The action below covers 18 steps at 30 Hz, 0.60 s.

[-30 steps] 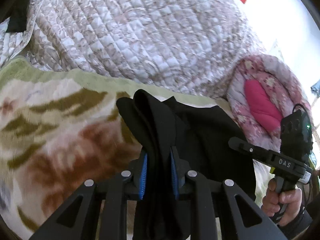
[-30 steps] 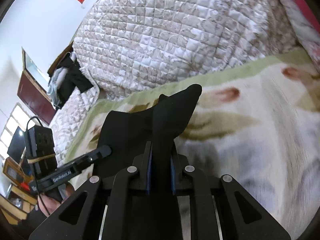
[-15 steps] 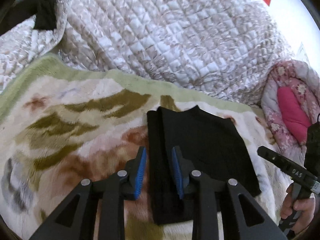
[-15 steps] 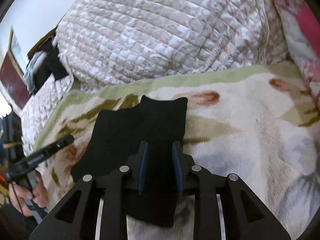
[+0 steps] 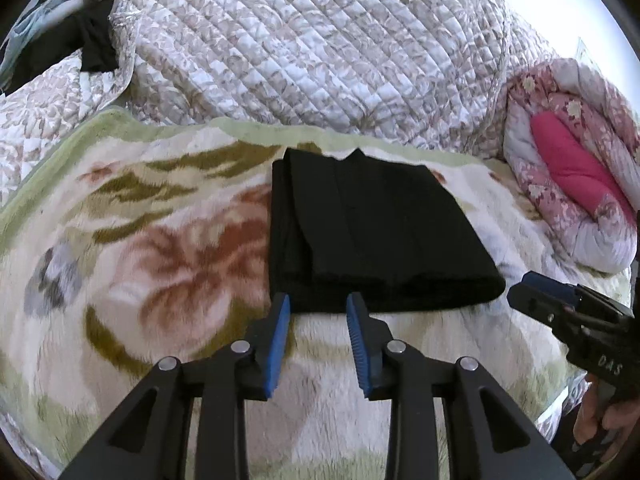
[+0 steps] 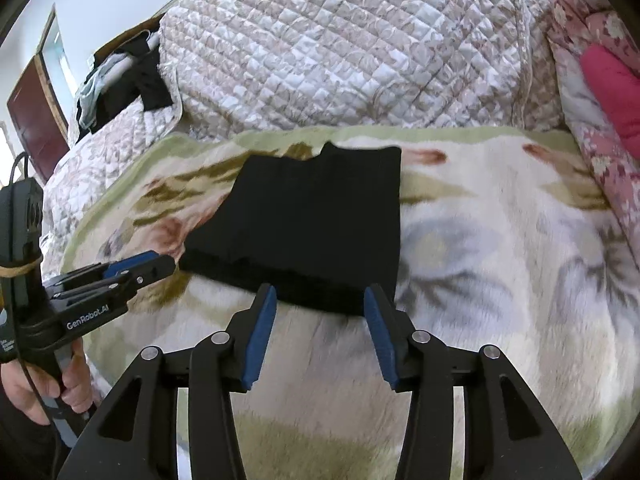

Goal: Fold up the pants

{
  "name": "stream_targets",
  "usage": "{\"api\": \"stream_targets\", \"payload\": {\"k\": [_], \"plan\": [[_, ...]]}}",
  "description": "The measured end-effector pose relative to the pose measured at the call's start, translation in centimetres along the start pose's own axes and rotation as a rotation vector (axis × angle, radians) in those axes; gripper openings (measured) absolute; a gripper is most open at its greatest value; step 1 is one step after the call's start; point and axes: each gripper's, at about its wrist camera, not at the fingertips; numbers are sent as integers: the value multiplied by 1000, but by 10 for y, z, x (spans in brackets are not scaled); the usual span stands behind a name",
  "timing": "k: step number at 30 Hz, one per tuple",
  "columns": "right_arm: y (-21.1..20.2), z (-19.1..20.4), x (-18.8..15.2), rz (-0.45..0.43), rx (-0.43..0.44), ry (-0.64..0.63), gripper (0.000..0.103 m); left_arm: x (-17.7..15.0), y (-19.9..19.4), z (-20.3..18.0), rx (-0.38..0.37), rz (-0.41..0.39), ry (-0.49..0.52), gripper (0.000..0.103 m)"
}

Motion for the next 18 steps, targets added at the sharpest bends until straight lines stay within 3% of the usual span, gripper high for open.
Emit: {"api": "stream_targets", "payload": {"k": [14, 18], "plan": [[38, 1, -20, 144, -85, -40, 47, -22, 28, -2, 57, 96, 26, 35], [41, 3, -22, 144, -96, -54, 49, -25, 30, -4, 56, 97, 41, 40]]}}
Point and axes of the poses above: each gripper's, at about its wrist camera, not at the fingertips, and y roughly the way its jaws point, z to its left, x to its top, and after that the axes turned 3 degrees about -z, right-handed
